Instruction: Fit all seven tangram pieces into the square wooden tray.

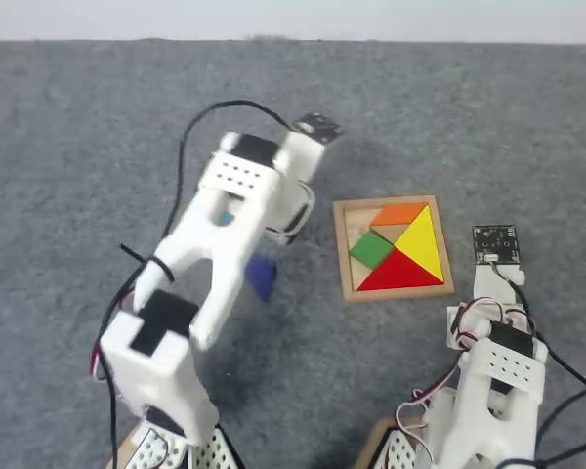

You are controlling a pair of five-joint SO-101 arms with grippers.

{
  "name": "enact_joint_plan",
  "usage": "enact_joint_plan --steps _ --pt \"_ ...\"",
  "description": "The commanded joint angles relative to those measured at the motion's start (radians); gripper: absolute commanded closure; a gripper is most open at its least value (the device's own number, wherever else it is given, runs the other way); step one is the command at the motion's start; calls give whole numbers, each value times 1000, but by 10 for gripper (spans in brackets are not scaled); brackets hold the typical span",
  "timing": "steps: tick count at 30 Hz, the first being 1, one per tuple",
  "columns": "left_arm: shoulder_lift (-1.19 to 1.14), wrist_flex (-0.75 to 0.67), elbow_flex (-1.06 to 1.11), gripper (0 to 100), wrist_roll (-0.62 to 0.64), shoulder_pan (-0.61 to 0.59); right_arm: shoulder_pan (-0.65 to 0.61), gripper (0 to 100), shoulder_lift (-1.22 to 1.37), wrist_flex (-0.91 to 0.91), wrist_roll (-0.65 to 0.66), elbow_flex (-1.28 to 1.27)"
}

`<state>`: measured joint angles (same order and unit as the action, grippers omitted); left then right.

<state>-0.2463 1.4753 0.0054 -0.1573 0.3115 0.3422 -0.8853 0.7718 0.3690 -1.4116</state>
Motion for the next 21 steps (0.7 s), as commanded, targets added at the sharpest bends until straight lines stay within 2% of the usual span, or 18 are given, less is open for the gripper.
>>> enact_joint_plan --steps 1,4,7,11,13,21 --pt "117 -130 50 945 -2 83 -12 990 -28 -19 20 8" --pt "120 -221 96 945 2 121 -12 990 -28 -19 20 8" --pt "124 -241 130 945 -2 123 -12 990 -28 -19 20 6" --pt "143 -235 85 941 0 34 -13 990 -28 -19 20 6" --pt "144 -249 76 941 20 26 -13 990 -28 -19 20 8" --pt "141 -368 122 941 40 276 -13 990 -28 -19 20 8"
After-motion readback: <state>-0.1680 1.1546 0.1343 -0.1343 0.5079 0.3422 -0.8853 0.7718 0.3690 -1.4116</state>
